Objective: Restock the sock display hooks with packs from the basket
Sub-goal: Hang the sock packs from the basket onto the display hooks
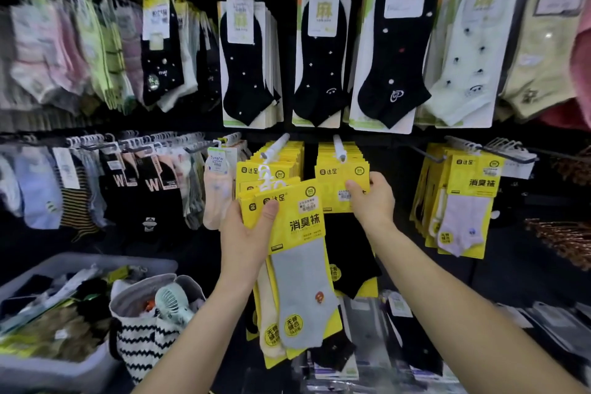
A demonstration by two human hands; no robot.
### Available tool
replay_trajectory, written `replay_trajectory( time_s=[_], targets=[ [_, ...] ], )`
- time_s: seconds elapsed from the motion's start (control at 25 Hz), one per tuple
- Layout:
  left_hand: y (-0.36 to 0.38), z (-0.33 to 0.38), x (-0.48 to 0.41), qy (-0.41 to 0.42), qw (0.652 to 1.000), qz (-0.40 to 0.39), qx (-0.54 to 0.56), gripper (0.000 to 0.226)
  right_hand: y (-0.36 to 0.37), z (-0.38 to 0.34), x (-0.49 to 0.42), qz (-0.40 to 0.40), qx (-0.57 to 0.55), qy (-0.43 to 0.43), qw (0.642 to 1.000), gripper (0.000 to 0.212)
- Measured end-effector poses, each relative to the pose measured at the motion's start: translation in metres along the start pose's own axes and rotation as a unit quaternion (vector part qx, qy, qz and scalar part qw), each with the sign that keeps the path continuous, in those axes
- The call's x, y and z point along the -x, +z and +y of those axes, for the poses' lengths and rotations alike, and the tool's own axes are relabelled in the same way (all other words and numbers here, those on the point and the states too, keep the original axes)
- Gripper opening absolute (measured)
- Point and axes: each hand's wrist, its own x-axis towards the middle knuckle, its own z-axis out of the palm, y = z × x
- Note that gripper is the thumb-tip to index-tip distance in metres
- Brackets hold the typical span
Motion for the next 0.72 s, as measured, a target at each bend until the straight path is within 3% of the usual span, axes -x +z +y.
replay_trajectory(
  time_s=[0.12,0.2,0.32,0.44,0.56,0.72],
  targets=[
    [0.003,0.0,-0.003,0.005,1.0,-0.015,0.003,0.027,-0.004,0.0,0.002,-0.02,0.004,0.037,0.999,0.013],
    [0.009,-0.002,-0.007,-0.008,1.0,-0.015,0.004,0.029,-0.012,0.003,0.007,-0.015,0.019,0.053,0.998,0.025],
    [0.025,-0.003,-0.007,-0.037,0.999,-0.022,0.023,0.025,-0.03,0.006,0.023,-0.001,-0.032,-0.007,0.999,0.026],
    [0.045,0.0,0.0,-0.054,0.997,-0.034,0.033,0.016,-0.044,-0.003,0.043,-0.089,-0.102,-0.06,0.989,0.026],
    [0.063,0.006,0.007,-0.053,0.997,-0.045,0.031,0.016,-0.048,-0.013,0.052,-0.144,-0.061,-0.063,0.986,0.031],
    [0.07,0.004,0.005,-0.07,0.994,-0.072,0.052,0.013,-0.058,-0.013,0.048,-0.113,-0.08,-0.034,0.99,0.021]
  ],
)
